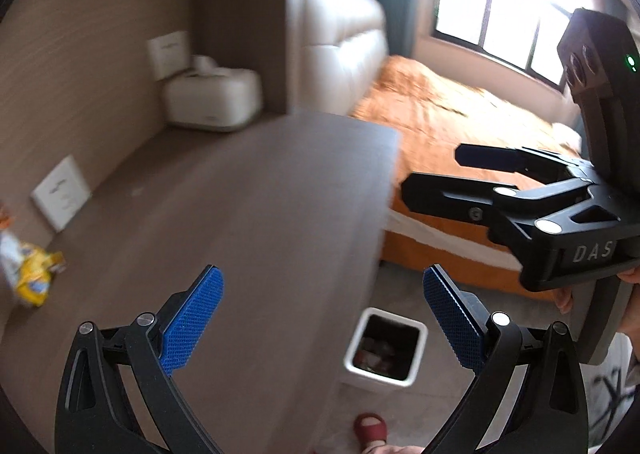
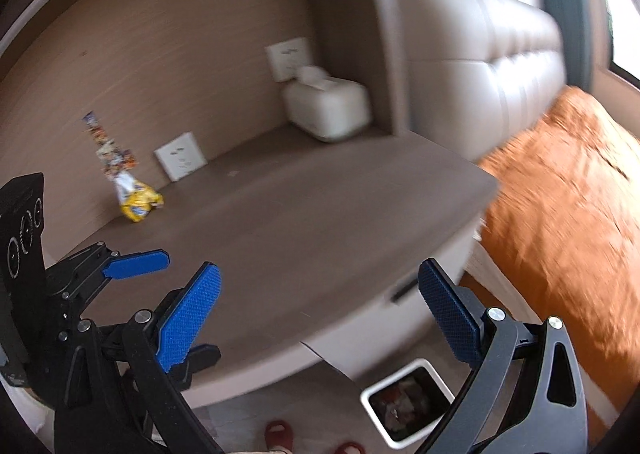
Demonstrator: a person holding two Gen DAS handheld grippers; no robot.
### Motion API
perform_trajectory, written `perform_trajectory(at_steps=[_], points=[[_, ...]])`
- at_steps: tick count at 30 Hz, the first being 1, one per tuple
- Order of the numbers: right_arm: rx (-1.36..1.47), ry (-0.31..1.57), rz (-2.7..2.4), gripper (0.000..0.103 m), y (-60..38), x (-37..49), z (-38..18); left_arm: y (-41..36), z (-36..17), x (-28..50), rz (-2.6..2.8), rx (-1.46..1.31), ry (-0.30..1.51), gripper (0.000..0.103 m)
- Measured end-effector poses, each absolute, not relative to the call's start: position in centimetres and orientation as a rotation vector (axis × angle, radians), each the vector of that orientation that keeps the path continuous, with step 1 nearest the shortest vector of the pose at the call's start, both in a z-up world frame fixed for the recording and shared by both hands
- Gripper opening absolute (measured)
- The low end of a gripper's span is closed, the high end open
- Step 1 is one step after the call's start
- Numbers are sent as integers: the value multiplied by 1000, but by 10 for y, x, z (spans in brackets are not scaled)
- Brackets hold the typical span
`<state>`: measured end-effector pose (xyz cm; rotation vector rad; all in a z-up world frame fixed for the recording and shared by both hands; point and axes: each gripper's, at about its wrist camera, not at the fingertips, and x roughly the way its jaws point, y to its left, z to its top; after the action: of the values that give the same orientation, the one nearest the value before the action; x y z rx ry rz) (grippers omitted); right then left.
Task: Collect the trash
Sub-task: 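Move both tools back over the yellow snack bag on the desk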
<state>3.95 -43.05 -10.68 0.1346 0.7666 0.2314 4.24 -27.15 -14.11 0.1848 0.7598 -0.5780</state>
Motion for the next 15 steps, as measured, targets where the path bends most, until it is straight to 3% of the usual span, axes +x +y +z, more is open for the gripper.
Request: perform_trajectory(at_steps=[15], points=[[-8,762,496,98,-290,77,-90,-96,-115,72,-251,115,681,98]])
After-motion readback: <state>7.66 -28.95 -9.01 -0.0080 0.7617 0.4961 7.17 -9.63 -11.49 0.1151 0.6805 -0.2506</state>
